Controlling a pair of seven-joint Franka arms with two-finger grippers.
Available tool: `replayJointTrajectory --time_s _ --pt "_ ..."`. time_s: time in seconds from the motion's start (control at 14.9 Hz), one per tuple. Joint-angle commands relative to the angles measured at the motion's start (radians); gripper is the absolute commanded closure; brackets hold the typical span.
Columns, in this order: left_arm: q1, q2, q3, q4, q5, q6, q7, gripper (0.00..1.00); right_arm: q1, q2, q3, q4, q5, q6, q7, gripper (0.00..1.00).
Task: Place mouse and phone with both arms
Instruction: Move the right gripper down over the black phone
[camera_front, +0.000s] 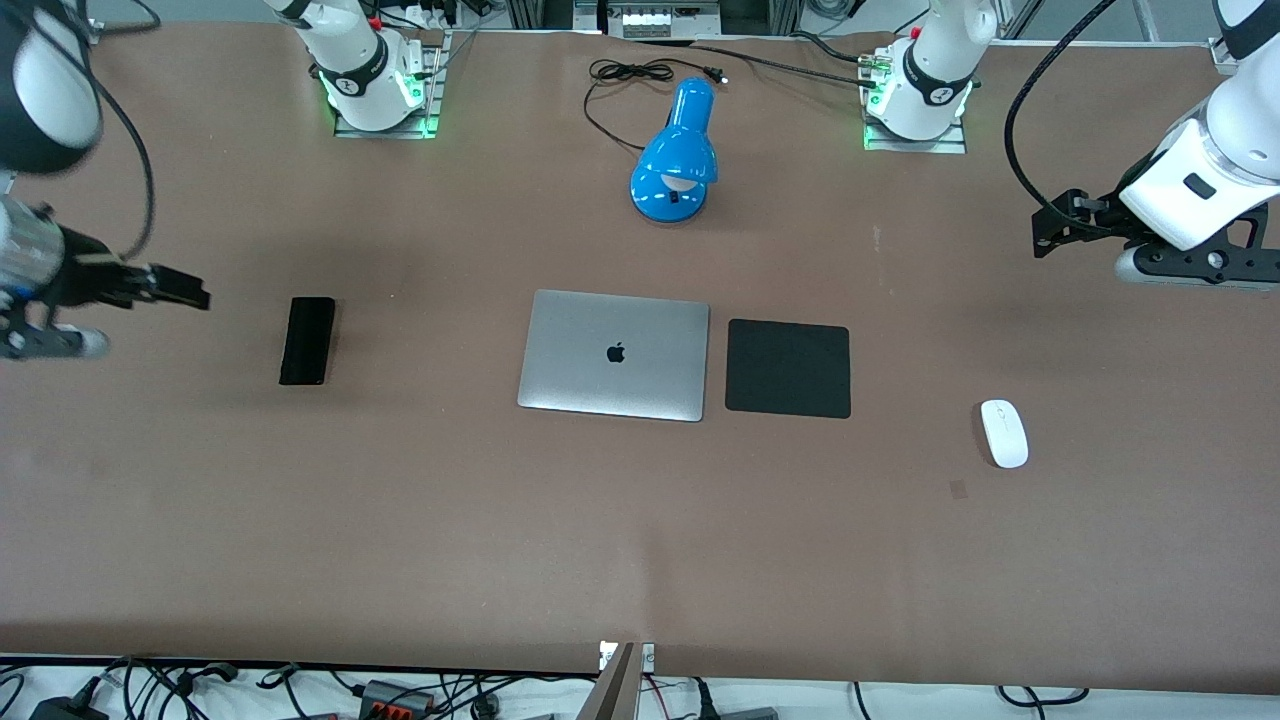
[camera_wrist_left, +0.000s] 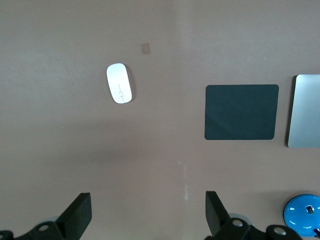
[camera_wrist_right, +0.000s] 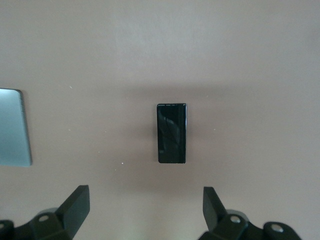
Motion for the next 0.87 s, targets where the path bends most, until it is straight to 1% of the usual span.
replayJointTrajectory --time_s 0.0,0.07,0.13,0.4,0.67,0.74,0.8 --pt "0.012 0.012 0.000 0.026 -0.011 -0.020 0.012 0.00 0.004 0.047 0.002 -0.024 -0.071 0.071 0.008 0.00" --pt "0.012 0.012 0.000 0.026 -0.005 -0.020 0.009 0.00 0.010 0.047 0.002 -0.056 -0.105 0.117 0.011 0.00" --pt "0.010 0.012 0.001 0.026 -0.002 -0.020 0.011 0.00 0.019 0.047 0.002 -0.093 -0.115 0.158 0.011 0.00" --pt "0.010 0.014 0.001 0.026 0.001 -0.020 0.012 0.00 0.018 0.067 0.002 -0.243 -0.113 0.328 0.030 0.00" --pt "0.012 0.014 0.007 0.026 0.001 -0.017 0.018 0.00 0.009 0.080 0.002 -0.424 -0.112 0.586 0.045 0.00" --pt "0.012 0.014 0.007 0.026 0.001 -0.017 0.018 0.00 0.009 0.081 0.002 -0.446 -0.112 0.620 0.045 0.00" --pt "0.012 0.014 0.007 0.026 0.001 -0.017 0.018 0.00 0.009 0.102 0.002 -0.455 -0.112 0.640 0.045 0.00"
